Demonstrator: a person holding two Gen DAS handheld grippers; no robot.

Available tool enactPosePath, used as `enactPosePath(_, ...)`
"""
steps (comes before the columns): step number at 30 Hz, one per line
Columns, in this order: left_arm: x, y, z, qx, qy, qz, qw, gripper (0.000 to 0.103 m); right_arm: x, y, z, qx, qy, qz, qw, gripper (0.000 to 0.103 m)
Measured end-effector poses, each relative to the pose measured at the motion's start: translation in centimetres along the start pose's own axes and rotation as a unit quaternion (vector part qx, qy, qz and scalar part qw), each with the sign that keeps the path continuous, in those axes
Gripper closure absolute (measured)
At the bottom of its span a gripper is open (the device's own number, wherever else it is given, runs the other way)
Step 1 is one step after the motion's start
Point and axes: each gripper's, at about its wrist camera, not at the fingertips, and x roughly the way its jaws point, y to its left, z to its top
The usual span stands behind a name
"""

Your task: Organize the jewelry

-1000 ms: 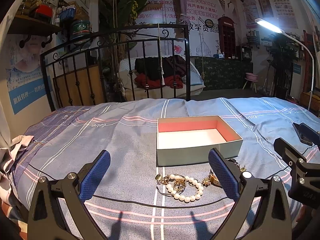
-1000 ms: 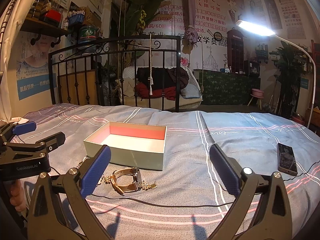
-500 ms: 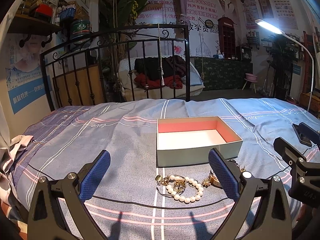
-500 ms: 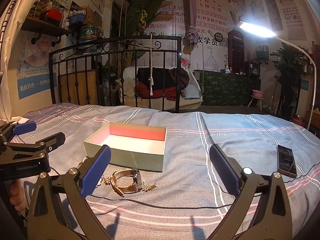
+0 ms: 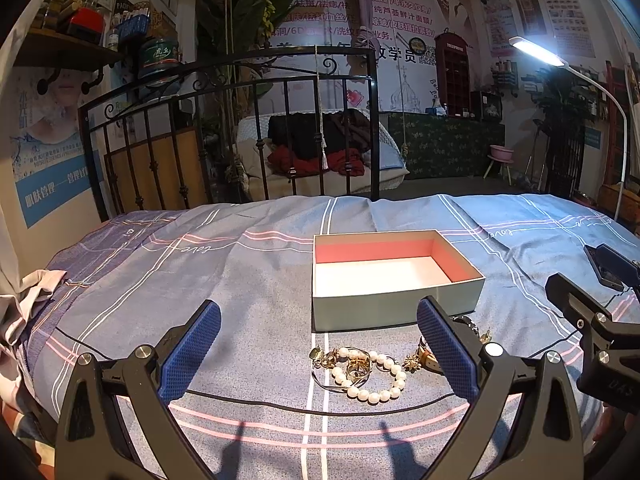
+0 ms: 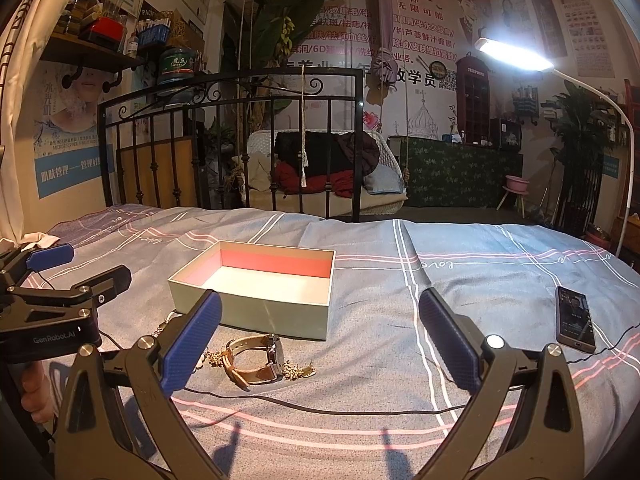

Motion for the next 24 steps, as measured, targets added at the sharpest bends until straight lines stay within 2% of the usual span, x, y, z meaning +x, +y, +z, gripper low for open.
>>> enactPosePath(8, 0.5, 0.5, -0.3, -0.006, 0.016, -0.004, 0.9999, 0.006, 0.5, 0.0, -0.2, 0.001, 0.009, 0.009, 1.000, 0.006)
enactPosePath(19, 2.3, 2.5, -1.0, -0.026, 0.073, -0.031, 0.9965, 0.006, 1.7, 0.1, 0.1, -0.010, 0.025, 0.010, 1.000, 0.006)
enactPosePath(21, 2.9, 2.5, -1.0, -0.018, 0.097, -0.036, 0.9944, 0.006, 2.0, 0.1, 0.4, -0.013, 0.035, 0.011, 0.999, 0.006)
enactPosePath(24, 4.4, 2.1, -1.5, 0.006, 0.147, -0.029, 0.9886, 0.008, 3.3, -0.1, 0.2, -0.013, 0.072, 0.016, 0.997, 0.006)
